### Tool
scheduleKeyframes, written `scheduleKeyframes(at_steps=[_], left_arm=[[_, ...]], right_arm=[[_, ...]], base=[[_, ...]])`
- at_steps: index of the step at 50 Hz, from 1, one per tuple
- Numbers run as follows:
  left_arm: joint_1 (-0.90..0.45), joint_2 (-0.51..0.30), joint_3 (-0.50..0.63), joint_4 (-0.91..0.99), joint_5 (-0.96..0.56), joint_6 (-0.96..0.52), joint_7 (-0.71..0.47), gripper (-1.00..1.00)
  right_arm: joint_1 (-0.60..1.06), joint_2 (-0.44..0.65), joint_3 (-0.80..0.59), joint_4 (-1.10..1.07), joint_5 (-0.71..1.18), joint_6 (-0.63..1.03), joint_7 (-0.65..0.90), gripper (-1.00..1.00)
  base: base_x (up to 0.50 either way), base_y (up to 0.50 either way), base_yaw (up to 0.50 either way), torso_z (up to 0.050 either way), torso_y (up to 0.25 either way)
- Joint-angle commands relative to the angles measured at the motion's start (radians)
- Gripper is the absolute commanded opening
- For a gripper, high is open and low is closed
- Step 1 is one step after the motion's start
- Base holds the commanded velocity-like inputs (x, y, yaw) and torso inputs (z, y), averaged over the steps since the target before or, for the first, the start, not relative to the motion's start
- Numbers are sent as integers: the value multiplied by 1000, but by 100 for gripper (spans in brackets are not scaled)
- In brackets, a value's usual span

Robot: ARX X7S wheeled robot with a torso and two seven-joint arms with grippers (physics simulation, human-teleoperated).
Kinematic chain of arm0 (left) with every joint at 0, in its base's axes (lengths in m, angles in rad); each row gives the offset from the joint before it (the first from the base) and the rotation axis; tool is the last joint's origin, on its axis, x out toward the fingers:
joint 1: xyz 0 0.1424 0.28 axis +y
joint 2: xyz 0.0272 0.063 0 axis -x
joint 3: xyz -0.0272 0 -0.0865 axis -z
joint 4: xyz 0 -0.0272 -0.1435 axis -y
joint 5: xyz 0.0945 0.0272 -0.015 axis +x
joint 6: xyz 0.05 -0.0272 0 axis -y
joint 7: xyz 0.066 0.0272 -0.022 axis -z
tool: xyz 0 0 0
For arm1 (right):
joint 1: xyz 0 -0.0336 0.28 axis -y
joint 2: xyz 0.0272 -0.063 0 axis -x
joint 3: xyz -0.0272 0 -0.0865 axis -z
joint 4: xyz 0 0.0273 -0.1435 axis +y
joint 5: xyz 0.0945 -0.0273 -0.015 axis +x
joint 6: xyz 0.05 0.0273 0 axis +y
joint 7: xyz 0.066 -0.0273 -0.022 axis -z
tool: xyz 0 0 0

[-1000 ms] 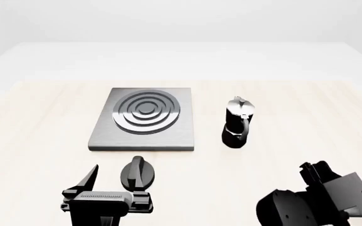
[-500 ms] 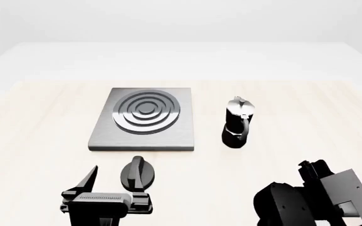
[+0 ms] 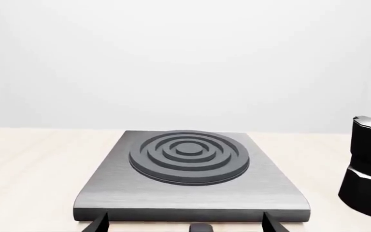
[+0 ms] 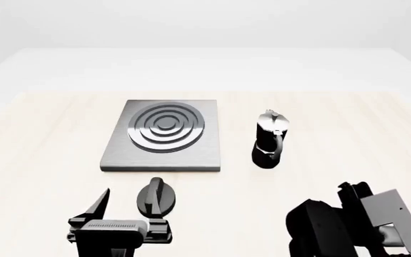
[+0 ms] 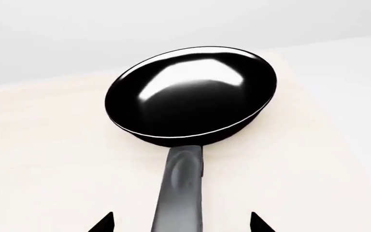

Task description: Put the frying pan on the stove.

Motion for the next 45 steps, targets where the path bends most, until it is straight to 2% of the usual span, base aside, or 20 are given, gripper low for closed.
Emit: scheduleKeyframes(at_steps=[1,43,44,45], left_arm=[[-1,-2,6,-3,-1,4,-3,100],[-8,-14,23,-3,-3,2,-16,100],[-8,-14,24,-2,-4,2,-16,100],[-9,-14,25,-4,-3,2,-17,100]], right_arm=[[33,-2,-2,72,5,-16,-8,100],[64,13,21,208,59,-66,-22,100],[63,13,23,205,62,-62,-19,-100],[63,14,14,202,62,-58,-27,-100]], base=[[0,0,0,0,0],[0,0,0,0,0],[0,0,0,0,0],[0,0,0,0,0]])
